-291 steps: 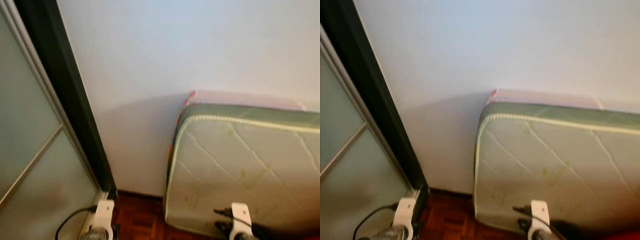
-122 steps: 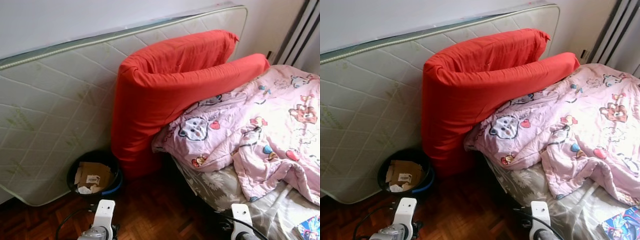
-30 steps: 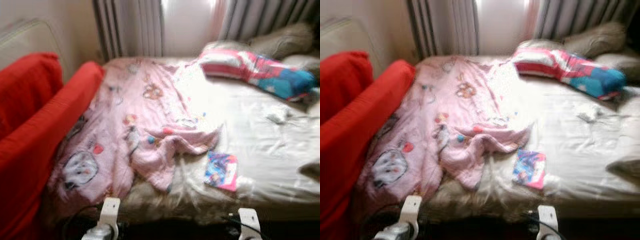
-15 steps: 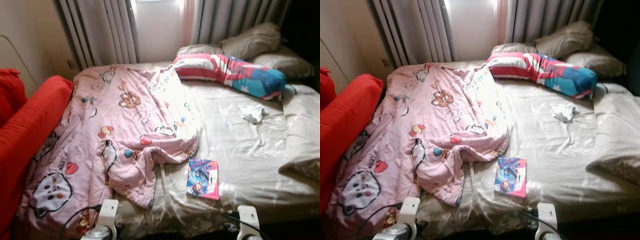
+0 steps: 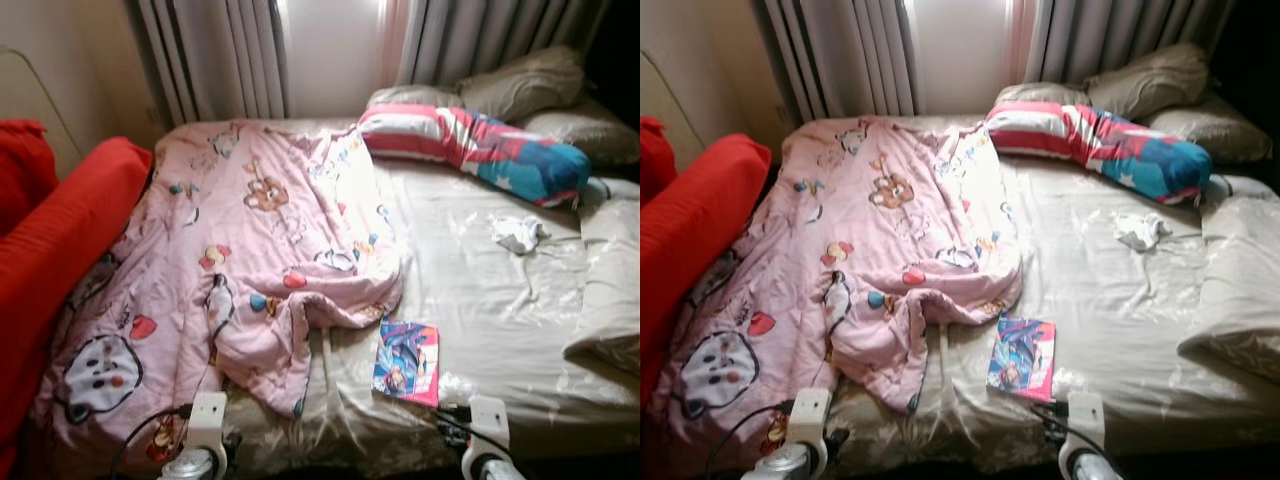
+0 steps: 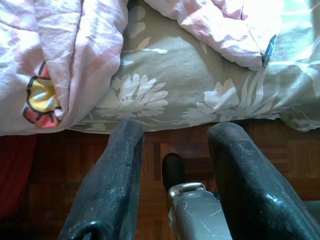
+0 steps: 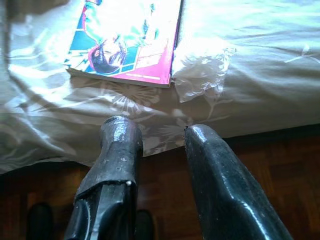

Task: Clean up the room

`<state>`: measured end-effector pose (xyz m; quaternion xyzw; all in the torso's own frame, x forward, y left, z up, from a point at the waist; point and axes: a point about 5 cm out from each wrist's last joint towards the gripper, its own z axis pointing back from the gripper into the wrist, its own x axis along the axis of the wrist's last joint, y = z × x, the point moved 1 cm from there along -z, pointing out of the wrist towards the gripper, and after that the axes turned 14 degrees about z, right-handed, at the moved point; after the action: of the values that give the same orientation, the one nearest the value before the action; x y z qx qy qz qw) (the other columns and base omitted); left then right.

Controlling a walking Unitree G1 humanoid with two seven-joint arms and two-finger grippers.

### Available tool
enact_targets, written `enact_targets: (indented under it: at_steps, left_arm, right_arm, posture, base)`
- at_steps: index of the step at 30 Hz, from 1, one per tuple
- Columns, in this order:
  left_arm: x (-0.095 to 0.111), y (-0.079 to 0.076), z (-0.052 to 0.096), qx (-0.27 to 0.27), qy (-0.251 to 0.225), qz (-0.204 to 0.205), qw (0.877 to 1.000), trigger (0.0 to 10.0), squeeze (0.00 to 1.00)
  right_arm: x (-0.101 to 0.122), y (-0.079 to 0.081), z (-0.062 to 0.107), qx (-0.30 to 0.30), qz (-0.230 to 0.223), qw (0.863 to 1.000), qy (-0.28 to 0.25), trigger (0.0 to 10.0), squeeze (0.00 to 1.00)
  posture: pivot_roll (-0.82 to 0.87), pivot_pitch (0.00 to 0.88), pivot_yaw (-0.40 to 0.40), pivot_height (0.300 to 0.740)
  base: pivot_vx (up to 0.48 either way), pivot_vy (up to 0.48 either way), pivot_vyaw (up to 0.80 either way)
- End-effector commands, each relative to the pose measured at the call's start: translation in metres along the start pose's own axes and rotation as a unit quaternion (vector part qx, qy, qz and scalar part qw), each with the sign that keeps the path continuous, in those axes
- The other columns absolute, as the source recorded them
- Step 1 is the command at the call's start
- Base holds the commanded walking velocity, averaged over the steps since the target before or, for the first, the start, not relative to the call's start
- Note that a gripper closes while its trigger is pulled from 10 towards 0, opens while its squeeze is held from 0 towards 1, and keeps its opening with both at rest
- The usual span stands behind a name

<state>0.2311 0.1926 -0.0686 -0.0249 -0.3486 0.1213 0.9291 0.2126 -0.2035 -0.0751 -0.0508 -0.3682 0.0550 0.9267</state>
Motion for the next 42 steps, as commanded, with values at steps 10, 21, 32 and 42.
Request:
enact_targets:
  at_steps: [10, 21, 32, 42]
  left_arm:
    - [-0.006, 0.004, 0.001, 0.008, 0.026, -0.009, 1.000, 10.0, 0.00]
    - [-0.007, 0.005, 0.001, 0.009, 0.033, -0.013, 0.999, 10.0, 0.00]
    - [-0.007, 0.006, 0.001, 0.011, 0.036, -0.014, 0.999, 10.0, 0.00]
    - [-0.007, 0.006, 0.001, 0.011, 0.036, -0.013, 0.999, 10.0, 0.00]
  right_arm:
    - [-0.010, 0.003, 0.000, 0.038, 0.039, 0.997, 0.056, 10.0, 0.00]
    - [-0.030, 0.007, 0.005, 0.077, 0.044, 0.979, 0.183, 10.0, 0.00]
    - [-0.033, 0.008, 0.009, 0.108, 0.065, 0.966, 0.226, 10.0, 0.00]
    - [-0.033, 0.010, 0.010, 0.134, 0.079, 0.960, 0.234, 10.0, 0.00]
  posture:
    - [-0.06, 0.000, 0.003, 0.740]
    - [-0.05, 0.000, 0.004, 0.740]
    - [-0.05, 0.000, 0.005, 0.740]
    - [-0.05, 0.000, 0.005, 0.740]
  base:
    - [0.000, 0.000, 0.00]
    - [0.000, 0.000, 0.00]
    - [0.000, 0.000, 0.00]
    - [0.000, 0.000, 0.00]
